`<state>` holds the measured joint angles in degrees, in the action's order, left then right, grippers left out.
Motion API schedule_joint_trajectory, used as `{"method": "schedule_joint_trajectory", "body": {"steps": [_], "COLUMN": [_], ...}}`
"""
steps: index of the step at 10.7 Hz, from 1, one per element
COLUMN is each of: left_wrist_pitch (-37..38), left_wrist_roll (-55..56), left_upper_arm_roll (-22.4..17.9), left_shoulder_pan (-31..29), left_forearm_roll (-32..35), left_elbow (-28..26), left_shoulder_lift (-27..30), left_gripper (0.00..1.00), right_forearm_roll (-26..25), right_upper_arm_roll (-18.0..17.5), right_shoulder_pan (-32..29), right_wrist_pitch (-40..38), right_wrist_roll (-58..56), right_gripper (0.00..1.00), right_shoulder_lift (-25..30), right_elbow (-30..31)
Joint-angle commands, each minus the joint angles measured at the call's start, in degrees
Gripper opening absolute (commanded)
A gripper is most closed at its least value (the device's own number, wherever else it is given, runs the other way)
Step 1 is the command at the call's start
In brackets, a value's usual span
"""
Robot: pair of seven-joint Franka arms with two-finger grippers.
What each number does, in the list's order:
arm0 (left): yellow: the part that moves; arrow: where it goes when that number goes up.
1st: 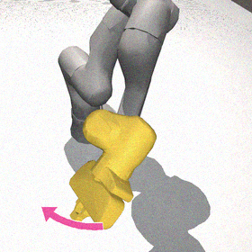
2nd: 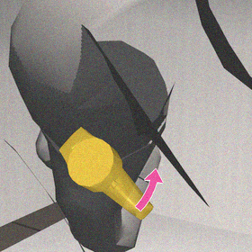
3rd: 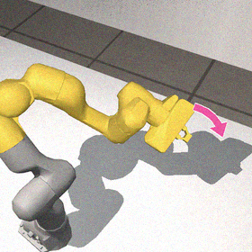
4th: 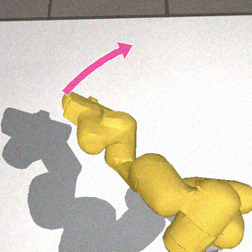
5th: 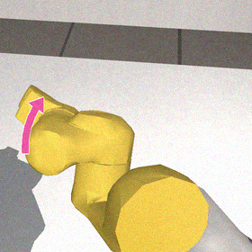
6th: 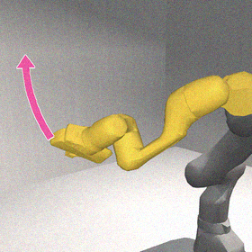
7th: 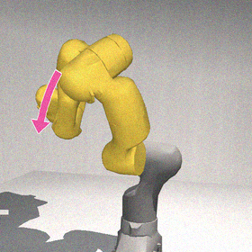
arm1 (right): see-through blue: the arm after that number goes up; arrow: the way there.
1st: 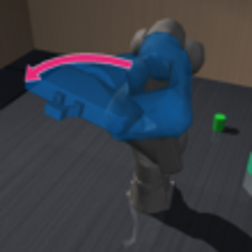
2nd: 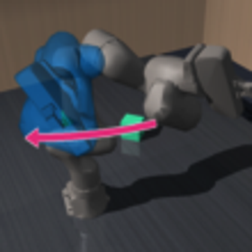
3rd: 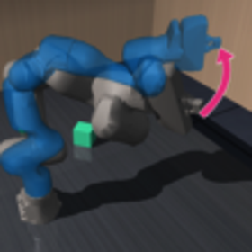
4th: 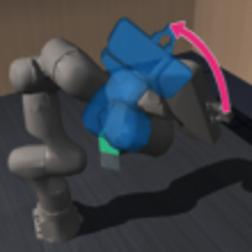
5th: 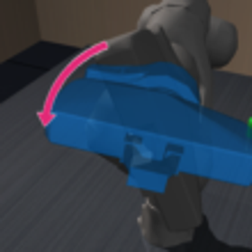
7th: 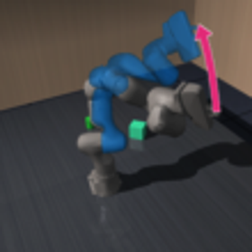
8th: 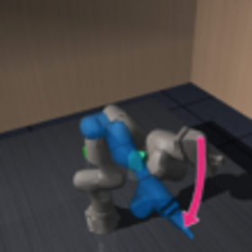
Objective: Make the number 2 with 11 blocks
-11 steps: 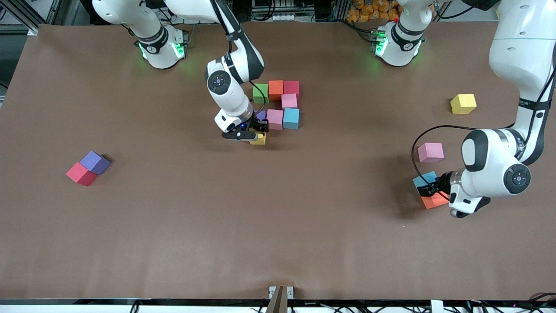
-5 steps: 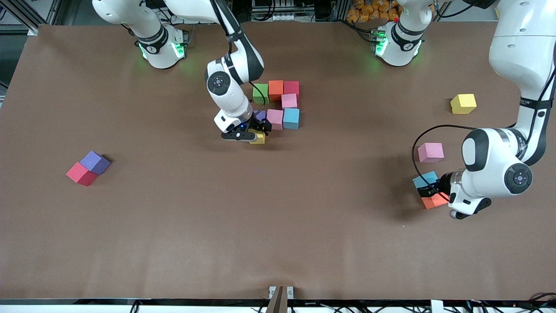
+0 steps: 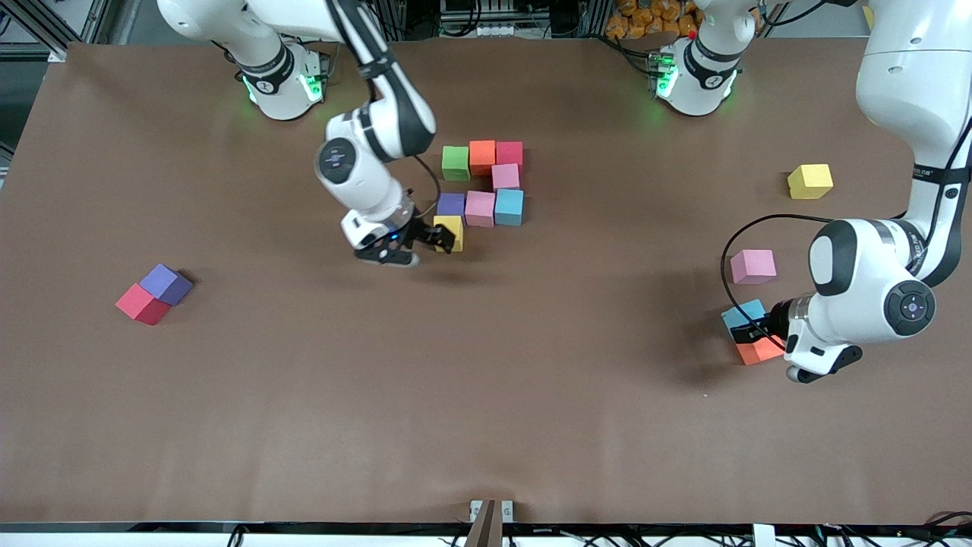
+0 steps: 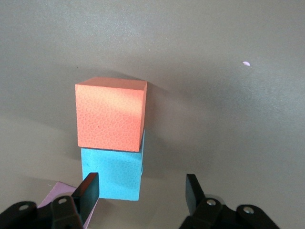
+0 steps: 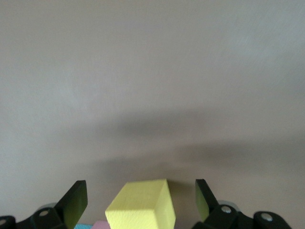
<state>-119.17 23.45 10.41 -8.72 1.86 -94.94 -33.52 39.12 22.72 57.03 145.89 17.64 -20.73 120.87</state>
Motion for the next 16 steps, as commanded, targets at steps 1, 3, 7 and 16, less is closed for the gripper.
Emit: {"method": "schedule_joint_trajectory", "body": {"steps": [1,3,7,16], "left_wrist_pitch": [1.0,1.6,1.6,1.7], "left_wrist_roll": [-1.2,-1.3,-4.3,-4.8], "left_upper_arm_roll": [0.1,0.1,0.0,-0.4], "left_shoulder_pan": [-0.2,-0.2,-0.3,-0.7], "left_forearm_roll": [1.2,1.2,1.1,3.3], "left_elbow": [-0.3,0.0,0.9,-0.5], "left_shoulder_lift": [0.8,0.8,0.4,-1.3], "left_gripper": [0.82,0.82,1.00,1.00], "right_forearm_roll": [0.0,-5.0,-17.3,-18.4], "right_upper_arm_roll": [-0.7,-1.3,-2.2,-2.1], "right_shoulder_pan": [-10.1,-22.1,-34.9,-52.6], "right_wrist_pitch": [-7.3,-22.3,-26.4,-26.5], "right_wrist_roll": [-8.1,-13.8,-28.1,-69.2], "right_gripper": [1.00,1.00,1.00,1.00], "right_shoulder_lift": [3.0,1.2,-0.8,-8.3], "right_elbow": [-1.8,-9.7,-15.4,-15.1]}}
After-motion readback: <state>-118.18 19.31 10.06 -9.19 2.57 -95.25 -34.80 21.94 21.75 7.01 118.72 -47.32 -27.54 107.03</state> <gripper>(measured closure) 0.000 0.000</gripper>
